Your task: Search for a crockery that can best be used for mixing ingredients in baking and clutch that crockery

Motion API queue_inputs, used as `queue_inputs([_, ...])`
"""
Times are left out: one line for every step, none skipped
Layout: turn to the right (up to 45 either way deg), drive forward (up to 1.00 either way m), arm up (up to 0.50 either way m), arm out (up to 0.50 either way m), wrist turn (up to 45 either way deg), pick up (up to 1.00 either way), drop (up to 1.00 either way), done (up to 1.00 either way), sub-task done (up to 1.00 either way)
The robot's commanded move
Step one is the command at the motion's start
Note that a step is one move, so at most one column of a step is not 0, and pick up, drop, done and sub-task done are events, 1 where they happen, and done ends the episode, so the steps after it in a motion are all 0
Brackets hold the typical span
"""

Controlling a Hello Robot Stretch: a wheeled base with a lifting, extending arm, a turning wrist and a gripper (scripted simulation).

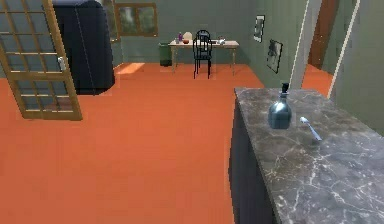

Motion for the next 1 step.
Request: queue_inputs([0.0, 0.0, 0.0, 0.0, 45.0, 0.0, 0.0, 0.0, 0.0])
